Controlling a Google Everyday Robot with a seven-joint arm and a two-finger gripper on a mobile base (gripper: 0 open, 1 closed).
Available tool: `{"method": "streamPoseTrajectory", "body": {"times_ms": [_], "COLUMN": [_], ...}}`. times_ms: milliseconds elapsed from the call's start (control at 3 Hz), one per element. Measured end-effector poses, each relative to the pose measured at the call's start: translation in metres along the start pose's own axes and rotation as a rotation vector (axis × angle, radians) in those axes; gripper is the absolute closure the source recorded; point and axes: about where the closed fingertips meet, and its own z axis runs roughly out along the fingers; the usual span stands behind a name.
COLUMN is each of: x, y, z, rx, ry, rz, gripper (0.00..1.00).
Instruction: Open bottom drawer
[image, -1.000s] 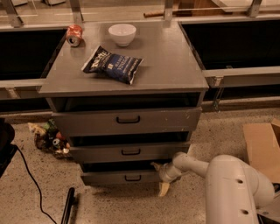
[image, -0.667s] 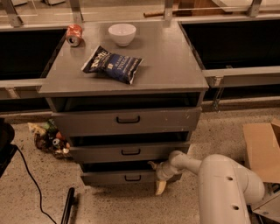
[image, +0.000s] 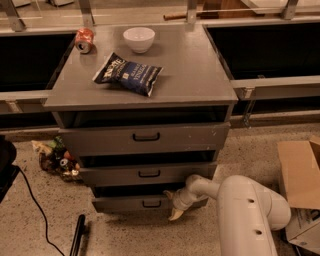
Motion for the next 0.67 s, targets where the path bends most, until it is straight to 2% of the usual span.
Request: {"method": "streamPoseTrajectory", "body": {"times_ms": [333, 667], "x": [-0.0106, -0.0149], "y": [0.0123, 0.0108], "z": [-0.0013, -0.009], "rx": [-0.015, -0.015], "ry": [-0.017, -0.017], "rz": [-0.011, -0.011], "gripper": [0.66, 0.89]}}
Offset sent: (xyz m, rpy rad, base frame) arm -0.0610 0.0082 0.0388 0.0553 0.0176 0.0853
